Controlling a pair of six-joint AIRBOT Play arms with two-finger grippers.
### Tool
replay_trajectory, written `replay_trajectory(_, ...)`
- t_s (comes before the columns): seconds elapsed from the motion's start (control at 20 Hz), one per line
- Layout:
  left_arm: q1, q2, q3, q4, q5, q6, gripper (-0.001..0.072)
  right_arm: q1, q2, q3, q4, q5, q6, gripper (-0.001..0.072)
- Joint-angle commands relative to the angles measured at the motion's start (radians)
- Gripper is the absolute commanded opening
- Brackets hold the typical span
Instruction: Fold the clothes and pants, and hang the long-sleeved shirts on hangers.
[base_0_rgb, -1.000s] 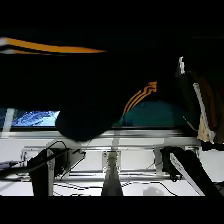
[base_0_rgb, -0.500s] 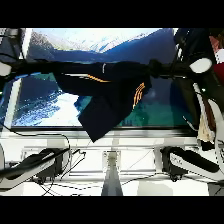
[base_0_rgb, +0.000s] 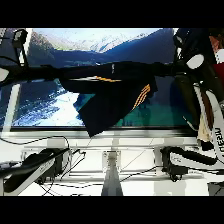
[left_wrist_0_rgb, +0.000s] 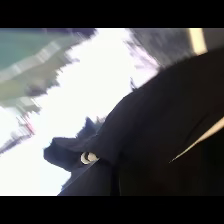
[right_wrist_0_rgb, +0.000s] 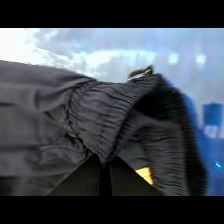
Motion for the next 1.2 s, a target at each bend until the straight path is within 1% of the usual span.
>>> replay_trajectory(0.0,-0.068,0.091,-0.053,0.003,-0.198,-0.125,0.0007,-0.084,-0.004,0.083,-0.088,0.199,-0.048,0.0029)
replay_trajectory(0.15,-0.227,0.120,-0.222,-0.024,-0.149,-0.228,0.0008,-0.143,-0.006,0.090,-0.108,0.384,-0.146,0.0029)
replay_trajectory(0.2,-0.289,0.119,-0.284,-0.052,-0.106,-0.252,0.0009,-0.149,-0.009,0.090,-0.132,0.457,-0.197,0.0029)
replay_trajectory(0.25,-0.359,0.118,-0.353,-0.092,-0.037,-0.273,0.0009,-0.149,-0.010,0.089,-0.177,0.509,-0.235,0.0029)
replay_trajectory(0.3,-0.425,0.118,-0.413,-0.133,0.037,-0.288,0.0009,-0.149,-0.011,0.087,-0.223,0.541,-0.254,0.0029)
replay_trajectory(0.35,-0.492,0.117,-0.468,-0.161,0.120,-0.304,0.0009,-0.149,-0.011,0.084,-0.266,0.550,-0.259,0.0029)
replay_trajectory(0.45,-0.599,0.108,-0.543,-0.162,0.244,-0.381,0.0009,-0.149,-0.012,0.080,-0.388,0.548,-0.261,0.0030)
replay_trajectory(0.55,-0.666,0.077,-0.573,-0.162,0.315,-0.399,0.0011,-0.149,-0.020,0.079,-0.443,0.551,-0.259,0.0031)
replay_trajectory(0.6,-0.686,0.056,-0.573,-0.162,0.328,-0.399,0.0017,-0.149,-0.026,0.075,-0.439,0.566,-0.258,0.0050)
replay_trajectory(0.65,-0.697,0.035,-0.573,-0.162,0.333,-0.399,0.0160,-0.148,-0.031,0.065,-0.438,0.579,-0.258,0.0234)
replay_trajectory(0.7,-0.699,0.018,-0.573,-0.162,0.333,-0.399,0.0489,-0.146,-0.032,0.052,-0.438,0.571,-0.258,0.0510)
replay_trajectory(0.75,-0.698,0.008,-0.573,-0.162,0.332,-0.399,0.0716,-0.146,-0.032,0.039,-0.438,0.566,-0.259,0.0695)
replay_trajectory(0.8,-0.693,0.006,-0.573,-0.157,0.332,-0.397,0.0695,-0.146,-0.032,0.028,-0.441,0.552,-0.259,0.0692)
replay_trajectory(0.95,-0.623,0.007,-0.568,-0.141,0.315,-0.395,0.0694,-0.146,-0.032,0.016,-0.440,0.498,-0.258,0.0691)
replay_trajectory(1.15,-0.412,0.035,-0.563,-0.072,0.238,-0.395,0.0694,-0.146,-0.032,0.016,-0.439,0.473,-0.258,0.0691)
